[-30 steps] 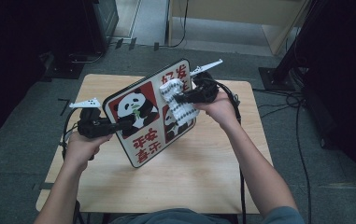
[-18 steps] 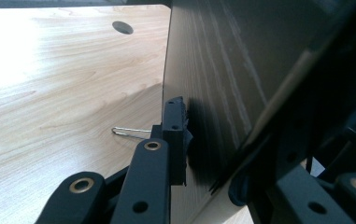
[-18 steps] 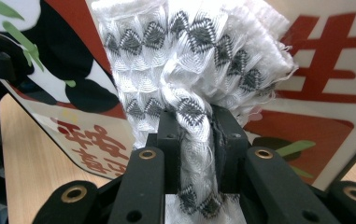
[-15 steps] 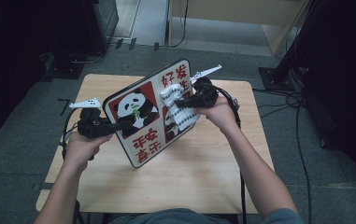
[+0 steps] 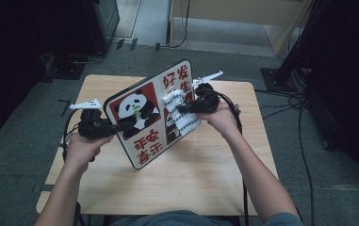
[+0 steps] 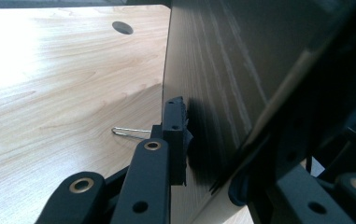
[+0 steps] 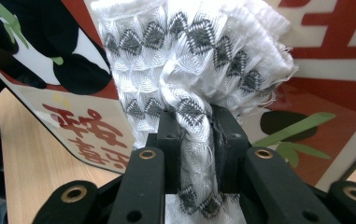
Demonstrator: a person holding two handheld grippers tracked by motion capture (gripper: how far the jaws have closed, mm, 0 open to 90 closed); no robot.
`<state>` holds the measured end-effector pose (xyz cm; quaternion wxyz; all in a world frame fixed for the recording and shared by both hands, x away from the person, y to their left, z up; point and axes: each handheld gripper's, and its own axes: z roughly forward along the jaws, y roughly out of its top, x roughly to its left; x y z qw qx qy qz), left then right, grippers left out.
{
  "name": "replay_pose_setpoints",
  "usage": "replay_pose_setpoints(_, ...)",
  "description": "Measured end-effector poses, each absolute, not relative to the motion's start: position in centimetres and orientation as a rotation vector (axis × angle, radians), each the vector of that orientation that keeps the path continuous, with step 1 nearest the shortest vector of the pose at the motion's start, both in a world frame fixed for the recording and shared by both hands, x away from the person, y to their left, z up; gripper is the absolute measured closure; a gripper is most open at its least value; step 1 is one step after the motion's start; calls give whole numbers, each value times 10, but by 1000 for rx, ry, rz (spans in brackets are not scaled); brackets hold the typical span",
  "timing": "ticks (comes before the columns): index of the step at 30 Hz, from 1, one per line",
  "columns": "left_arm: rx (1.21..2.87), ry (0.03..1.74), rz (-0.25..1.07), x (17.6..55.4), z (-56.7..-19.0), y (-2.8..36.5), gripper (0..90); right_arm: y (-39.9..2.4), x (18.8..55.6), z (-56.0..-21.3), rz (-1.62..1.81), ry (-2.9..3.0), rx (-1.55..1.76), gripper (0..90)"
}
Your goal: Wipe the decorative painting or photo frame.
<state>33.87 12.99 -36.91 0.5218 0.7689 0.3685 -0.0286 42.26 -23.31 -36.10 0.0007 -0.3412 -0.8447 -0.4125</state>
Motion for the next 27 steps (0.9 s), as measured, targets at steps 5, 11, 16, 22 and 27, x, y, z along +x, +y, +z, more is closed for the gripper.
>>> replay_pose_setpoints(5, 1842, 884, -69, 339, -369, 130, 765, -233, 421, -365, -1293, -2641, -1072, 765)
replay_pose_setpoints(11, 1842, 882, -68, 339, -369, 130, 765, -235, 420, -372, -1286, -2632, -1082, 765)
replay_pose_setpoints(16, 1842, 882, -71, 339, -369, 130, 765, -236, 419, -377, -1278, -2621, -1092, 765)
replay_pose_setpoints(22, 1841, 885, -71, 339, -369, 130, 766, -237, 417, -383, -1285, -2625, -1087, 765)
replay_pose_setpoints(27, 1842, 886, -71, 339, -369, 130, 766, -238, 416, -388, -1282, -2615, -1087, 765)
